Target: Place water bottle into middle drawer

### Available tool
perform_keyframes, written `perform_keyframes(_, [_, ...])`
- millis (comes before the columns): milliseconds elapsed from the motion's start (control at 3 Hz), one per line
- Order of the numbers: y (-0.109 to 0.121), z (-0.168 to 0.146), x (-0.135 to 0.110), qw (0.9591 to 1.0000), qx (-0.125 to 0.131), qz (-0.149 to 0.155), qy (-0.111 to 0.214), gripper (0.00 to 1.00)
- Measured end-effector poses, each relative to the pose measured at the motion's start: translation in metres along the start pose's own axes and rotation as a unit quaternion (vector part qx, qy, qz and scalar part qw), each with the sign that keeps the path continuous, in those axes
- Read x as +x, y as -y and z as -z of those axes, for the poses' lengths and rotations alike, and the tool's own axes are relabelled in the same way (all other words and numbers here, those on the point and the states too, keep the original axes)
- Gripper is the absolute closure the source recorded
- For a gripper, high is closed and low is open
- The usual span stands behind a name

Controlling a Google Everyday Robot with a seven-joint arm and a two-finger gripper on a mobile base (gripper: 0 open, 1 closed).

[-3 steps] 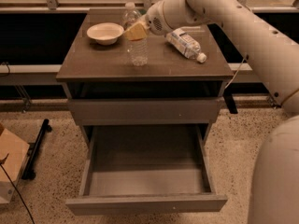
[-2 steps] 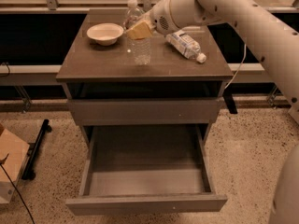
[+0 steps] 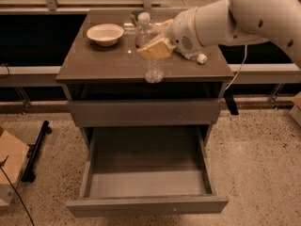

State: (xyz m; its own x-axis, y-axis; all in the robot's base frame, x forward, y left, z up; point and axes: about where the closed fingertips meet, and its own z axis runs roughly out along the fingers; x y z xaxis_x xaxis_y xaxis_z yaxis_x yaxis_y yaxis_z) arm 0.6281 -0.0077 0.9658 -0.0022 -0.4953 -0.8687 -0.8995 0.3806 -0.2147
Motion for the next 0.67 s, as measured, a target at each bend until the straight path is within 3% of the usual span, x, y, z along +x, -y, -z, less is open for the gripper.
perform_keyframes(333, [-0.044,0.024,0.025,0.9999,0.004,-0.007,-0.013,1.00])
perform_keyframes(667, [-0.082,0.023,0.054,0.9993,0.010,-0.014,-0.033,1.00])
